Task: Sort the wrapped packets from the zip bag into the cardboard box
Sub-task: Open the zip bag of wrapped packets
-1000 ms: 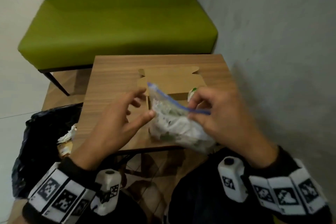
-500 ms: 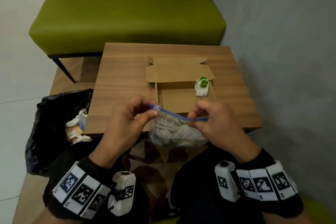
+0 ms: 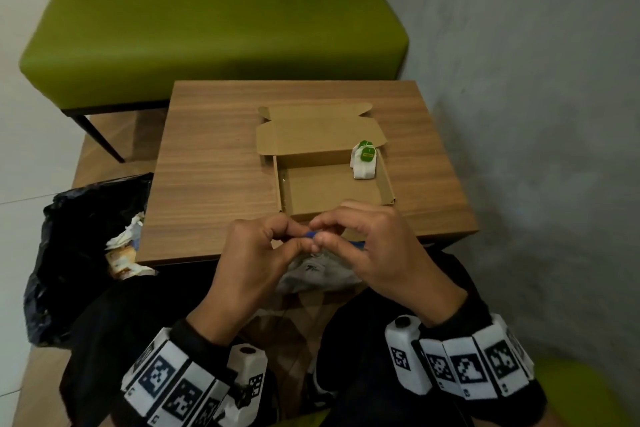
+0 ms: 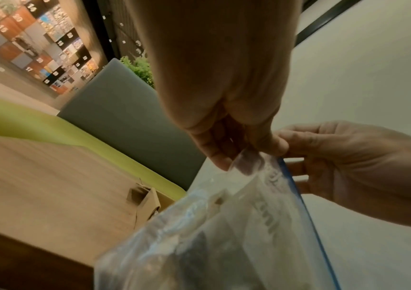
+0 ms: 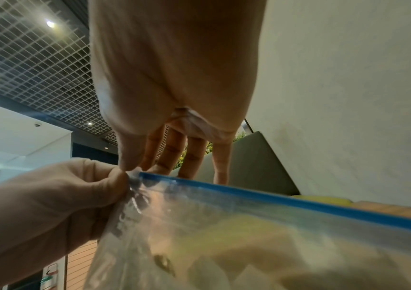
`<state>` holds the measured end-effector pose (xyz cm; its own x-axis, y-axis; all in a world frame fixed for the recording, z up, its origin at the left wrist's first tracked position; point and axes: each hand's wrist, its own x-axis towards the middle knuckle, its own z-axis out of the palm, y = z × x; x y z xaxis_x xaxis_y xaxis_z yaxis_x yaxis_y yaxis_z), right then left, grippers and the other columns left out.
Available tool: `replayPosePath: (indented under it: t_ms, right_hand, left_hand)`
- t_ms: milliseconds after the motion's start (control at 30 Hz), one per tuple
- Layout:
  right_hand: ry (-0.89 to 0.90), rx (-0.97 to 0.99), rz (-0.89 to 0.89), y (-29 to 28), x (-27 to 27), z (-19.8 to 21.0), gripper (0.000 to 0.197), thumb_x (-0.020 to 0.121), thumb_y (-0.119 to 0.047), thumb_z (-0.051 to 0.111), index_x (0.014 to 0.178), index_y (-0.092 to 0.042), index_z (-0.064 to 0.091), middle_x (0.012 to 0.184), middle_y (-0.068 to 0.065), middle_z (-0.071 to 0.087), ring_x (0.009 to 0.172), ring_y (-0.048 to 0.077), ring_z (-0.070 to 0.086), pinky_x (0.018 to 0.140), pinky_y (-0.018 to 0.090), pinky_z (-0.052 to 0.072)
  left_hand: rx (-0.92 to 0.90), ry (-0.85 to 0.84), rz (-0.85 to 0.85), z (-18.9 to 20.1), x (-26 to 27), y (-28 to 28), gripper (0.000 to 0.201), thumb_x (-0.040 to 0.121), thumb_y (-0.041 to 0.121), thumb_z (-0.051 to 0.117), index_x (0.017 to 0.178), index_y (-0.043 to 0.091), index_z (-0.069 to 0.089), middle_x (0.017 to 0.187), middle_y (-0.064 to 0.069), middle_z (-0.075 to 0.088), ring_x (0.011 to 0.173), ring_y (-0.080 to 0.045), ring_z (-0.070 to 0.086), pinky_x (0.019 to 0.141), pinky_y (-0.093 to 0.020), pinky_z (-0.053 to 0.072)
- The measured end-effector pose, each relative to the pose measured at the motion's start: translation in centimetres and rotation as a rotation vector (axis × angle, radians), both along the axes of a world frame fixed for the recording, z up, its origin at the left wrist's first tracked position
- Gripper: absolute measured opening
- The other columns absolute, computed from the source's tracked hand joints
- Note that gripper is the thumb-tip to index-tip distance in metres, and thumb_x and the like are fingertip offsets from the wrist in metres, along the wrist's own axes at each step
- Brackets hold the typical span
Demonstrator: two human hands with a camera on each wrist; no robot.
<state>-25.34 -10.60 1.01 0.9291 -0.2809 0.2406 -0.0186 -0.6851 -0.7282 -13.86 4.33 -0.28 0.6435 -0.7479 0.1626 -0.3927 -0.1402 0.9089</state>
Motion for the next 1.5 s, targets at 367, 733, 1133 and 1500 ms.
replayPosePath:
  t_ms: [367,733,1133,1500]
  right_hand:
    - [0.049,-0.396,0.058,-0.9,-0.1,0.0,0.028,0.097,-0.032,0.048,0.096,-0.014,0.069,0.088,-0.002,0.066,0.079,0.014,0.059,0.070,0.023,0.042]
    - [0.145,-0.323,-0.049,-6.2,-4.1,-1.6,0.029,0.097,-0.041,0.044,0.096,-0.022,0.066,0.092,-0.011,0.062,0.085,0.008,0.057,0.068,0.039,0.053]
    - [0.047,-0.155,0.011,-3.2,-3.1,-1.3,0.016,0.101,-0.026,0.043,0.105,-0.018,0.057,0.099,-0.009,0.056,0.085,0.010,0.058,0.070,0.034,0.050]
    - [0.045,-0.032,0.022,-1.5,-2.6,-1.4,0.010,0.096,-0.007,0.052,0.099,-0.012,0.060,0.095,-0.006,0.058,0.087,0.003,0.057,0.074,0.015,0.043]
  left_hand:
    - [-0.013,-0.032,0.010,0.4,1.0,0.2,0.019,0.076,0.015,0.078,0.077,0.032,0.070,0.081,0.016,0.074,0.072,-0.003,0.069,0.066,-0.017,0.054]
    - [-0.131,0.006,0.228,0.5,4.5,3.3,0.018,0.088,0.001,0.067,0.079,0.017,0.063,0.084,-0.003,0.071,0.072,-0.013,0.067,0.071,-0.028,0.054]
    - [0.379,0.026,-0.291,0.5,3.3,3.8,0.005,0.088,0.032,0.069,0.091,0.032,0.065,0.079,0.010,0.069,0.066,-0.014,0.066,0.062,-0.034,0.053]
    - [0.292,-0.067,-0.322,-0.5,-1.4,0.6,0.012,0.090,0.038,0.065,0.100,0.031,0.065,0.080,0.017,0.068,0.071,-0.001,0.064,0.063,-0.013,0.045]
